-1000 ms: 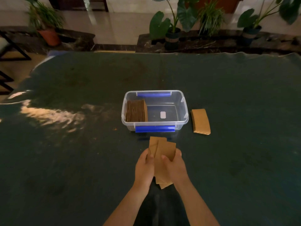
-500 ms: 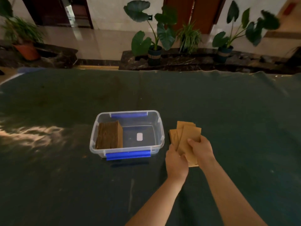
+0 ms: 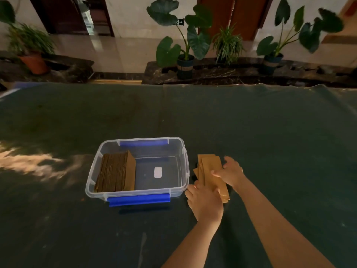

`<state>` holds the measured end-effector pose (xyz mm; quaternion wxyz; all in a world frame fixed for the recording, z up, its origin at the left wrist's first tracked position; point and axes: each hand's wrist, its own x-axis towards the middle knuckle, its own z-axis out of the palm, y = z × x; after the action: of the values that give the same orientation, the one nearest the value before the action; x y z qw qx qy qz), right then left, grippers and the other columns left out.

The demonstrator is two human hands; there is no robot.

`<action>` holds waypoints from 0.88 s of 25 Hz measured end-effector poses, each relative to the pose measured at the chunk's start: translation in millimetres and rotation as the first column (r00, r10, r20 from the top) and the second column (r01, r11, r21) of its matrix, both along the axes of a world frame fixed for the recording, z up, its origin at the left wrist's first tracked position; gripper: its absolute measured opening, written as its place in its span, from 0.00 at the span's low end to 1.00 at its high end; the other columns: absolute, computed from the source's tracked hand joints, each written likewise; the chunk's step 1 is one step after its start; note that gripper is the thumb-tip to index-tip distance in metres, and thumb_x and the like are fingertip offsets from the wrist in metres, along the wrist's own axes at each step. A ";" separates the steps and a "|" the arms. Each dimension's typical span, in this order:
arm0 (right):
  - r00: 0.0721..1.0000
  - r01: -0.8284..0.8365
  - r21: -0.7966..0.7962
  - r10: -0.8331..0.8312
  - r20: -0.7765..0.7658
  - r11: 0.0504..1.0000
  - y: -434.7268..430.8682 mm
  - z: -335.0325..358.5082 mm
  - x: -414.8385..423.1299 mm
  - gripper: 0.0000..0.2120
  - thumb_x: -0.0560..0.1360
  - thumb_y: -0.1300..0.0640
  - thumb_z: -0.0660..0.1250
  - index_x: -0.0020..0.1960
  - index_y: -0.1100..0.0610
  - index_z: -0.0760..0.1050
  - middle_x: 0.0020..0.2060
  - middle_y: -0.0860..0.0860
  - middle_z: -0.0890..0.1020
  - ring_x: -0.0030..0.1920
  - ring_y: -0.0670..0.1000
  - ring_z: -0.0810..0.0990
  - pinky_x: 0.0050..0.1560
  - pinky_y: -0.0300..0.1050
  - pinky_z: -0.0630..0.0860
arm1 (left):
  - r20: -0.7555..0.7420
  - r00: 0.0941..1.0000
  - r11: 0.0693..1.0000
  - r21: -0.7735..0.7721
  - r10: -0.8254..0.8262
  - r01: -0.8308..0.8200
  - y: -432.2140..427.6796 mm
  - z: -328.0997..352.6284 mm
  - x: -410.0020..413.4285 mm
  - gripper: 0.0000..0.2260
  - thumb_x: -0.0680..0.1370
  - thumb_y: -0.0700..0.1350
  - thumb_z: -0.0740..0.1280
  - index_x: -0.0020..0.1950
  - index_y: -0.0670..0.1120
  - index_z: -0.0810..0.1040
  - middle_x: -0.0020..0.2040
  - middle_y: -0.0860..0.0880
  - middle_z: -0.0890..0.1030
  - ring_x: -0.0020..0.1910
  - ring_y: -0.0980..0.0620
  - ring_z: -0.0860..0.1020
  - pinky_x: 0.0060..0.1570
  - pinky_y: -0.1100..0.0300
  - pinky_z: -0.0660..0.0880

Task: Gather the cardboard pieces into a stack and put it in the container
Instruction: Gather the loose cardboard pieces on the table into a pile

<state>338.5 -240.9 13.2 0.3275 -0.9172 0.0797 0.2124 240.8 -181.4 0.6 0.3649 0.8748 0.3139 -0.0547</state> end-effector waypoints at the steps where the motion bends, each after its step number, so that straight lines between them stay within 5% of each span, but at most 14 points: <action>1: 0.994 -0.102 -0.024 0.103 0.023 0.994 -3.0 3.6 9.4 0.41 0.67 0.53 0.73 0.73 0.51 0.55 0.71 0.54 0.64 0.70 0.60 0.61 0.68 0.63 0.64 | -0.005 1.000 1.000 -0.003 0.006 -0.006 -0.5 0.4 1.1 0.26 0.75 0.56 0.63 0.67 0.43 0.63 0.66 0.43 0.67 0.64 0.46 0.65 0.63 0.54 0.67; 3: 0.923 -0.385 -0.088 0.385 -0.015 0.919 -4.3 18.9 27.4 0.42 0.68 0.54 0.72 0.74 0.46 0.52 0.73 0.51 0.59 0.73 0.58 0.55 0.70 0.65 0.59 | -0.005 1.000 1.000 0.002 0.009 -0.009 -0.4 1.1 1.8 0.26 0.75 0.56 0.62 0.67 0.43 0.62 0.66 0.44 0.67 0.64 0.46 0.66 0.63 0.54 0.67; 6: 0.724 -0.687 -0.146 0.654 -0.217 0.712 1.3 36.5 51.4 0.38 0.70 0.50 0.70 0.74 0.46 0.54 0.74 0.49 0.60 0.73 0.55 0.58 0.72 0.58 0.61 | -0.014 1.000 1.000 0.028 0.003 -0.002 -0.5 0.5 2.4 0.27 0.75 0.56 0.62 0.69 0.44 0.60 0.67 0.45 0.66 0.66 0.47 0.65 0.65 0.54 0.66; 12: 0.560 -0.828 -0.242 0.731 -0.390 0.505 20.3 48.5 66.6 0.35 0.70 0.49 0.71 0.72 0.51 0.59 0.71 0.51 0.65 0.70 0.55 0.64 0.68 0.52 0.65 | -0.015 1.000 0.997 0.073 -0.015 0.016 -1.5 -4.0 -0.9 0.28 0.75 0.57 0.62 0.70 0.46 0.58 0.68 0.47 0.66 0.66 0.48 0.65 0.66 0.54 0.64; 18: 0.529 -0.848 -0.313 0.721 -0.447 0.428 21.5 55.9 62.8 0.34 0.68 0.46 0.72 0.69 0.55 0.63 0.69 0.52 0.69 0.68 0.57 0.68 0.64 0.52 0.68 | 0.027 0.999 0.998 0.059 -0.030 0.028 0.6 -13.1 -8.8 0.30 0.74 0.58 0.64 0.71 0.49 0.57 0.69 0.49 0.65 0.67 0.50 0.63 0.67 0.54 0.62; 22: 0.631 -0.773 -0.275 0.737 -0.243 0.572 -31.3 54.1 44.2 0.28 0.67 0.44 0.72 0.62 0.51 0.68 0.58 0.47 0.72 0.59 0.51 0.71 0.61 0.51 0.71 | 0.058 0.998 0.996 -0.090 0.019 -0.014 0.1 -16.9 -21.2 0.36 0.70 0.59 0.68 0.72 0.48 0.58 0.68 0.49 0.66 0.67 0.50 0.64 0.66 0.55 0.64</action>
<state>382.7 -272.2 67.3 0.0305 -0.8938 -0.2658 0.3598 219.6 -181.2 -16.3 0.4131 0.8563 0.3074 -0.0397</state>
